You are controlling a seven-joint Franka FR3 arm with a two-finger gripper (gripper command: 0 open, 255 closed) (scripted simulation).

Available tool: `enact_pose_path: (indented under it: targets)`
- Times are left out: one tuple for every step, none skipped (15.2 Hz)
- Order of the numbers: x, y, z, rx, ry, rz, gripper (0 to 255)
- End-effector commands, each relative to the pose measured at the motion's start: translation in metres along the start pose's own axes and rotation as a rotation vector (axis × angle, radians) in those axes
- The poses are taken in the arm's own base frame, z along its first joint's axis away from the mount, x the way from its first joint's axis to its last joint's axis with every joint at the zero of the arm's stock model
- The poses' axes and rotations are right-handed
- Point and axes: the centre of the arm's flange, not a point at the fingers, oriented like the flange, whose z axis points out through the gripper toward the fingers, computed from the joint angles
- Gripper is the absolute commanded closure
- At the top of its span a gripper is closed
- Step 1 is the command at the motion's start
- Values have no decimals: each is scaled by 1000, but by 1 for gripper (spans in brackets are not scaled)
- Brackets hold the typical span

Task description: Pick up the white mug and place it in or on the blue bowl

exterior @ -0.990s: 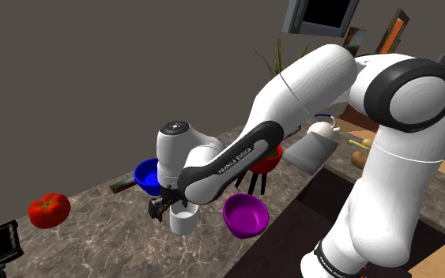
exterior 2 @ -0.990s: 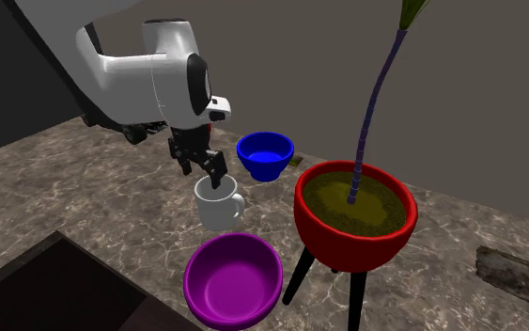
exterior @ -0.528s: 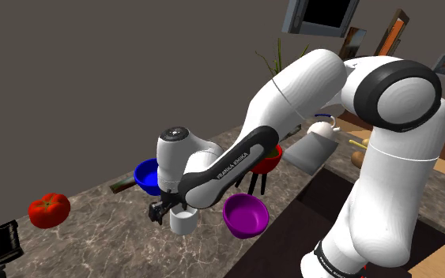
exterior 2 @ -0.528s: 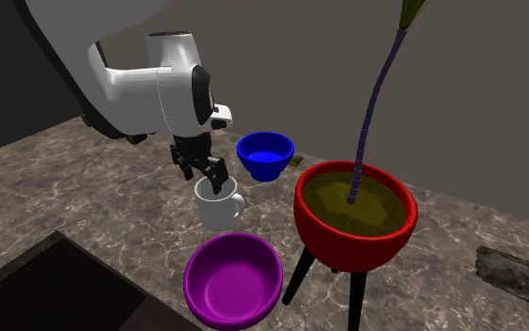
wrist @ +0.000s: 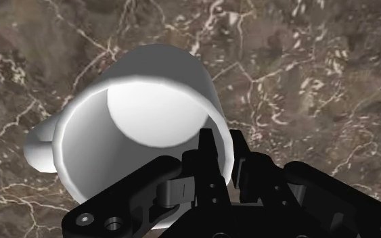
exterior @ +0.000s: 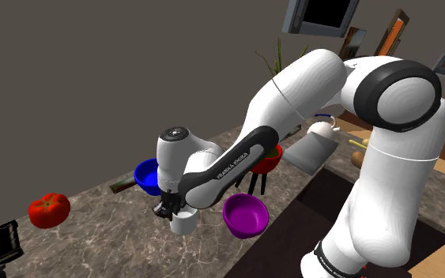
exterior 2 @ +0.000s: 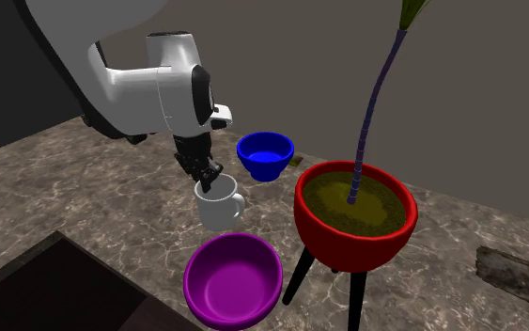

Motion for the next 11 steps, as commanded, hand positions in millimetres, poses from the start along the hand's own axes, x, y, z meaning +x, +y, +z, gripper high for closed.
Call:
enact_pose_path:
  targets:
    - [0,0,0,0,0,0,255]
    - [0,0,0,0,0,0,255]
    - [0,0,0,0,0,0,255]
    - [0,0,0,0,0,0,255]
    - [0,0,0,0,0,0,255]
    - [0,0,-5,0,0,0,255]
    - [0,0,-10,0,0,0,255]
    - [1,0,-16,0,0,0,255]
    - [1,0,-21,0,0,0,255]
    - [1,0,-26,0,0,0,255]
    - [1,0,-31,0,0,0,255]
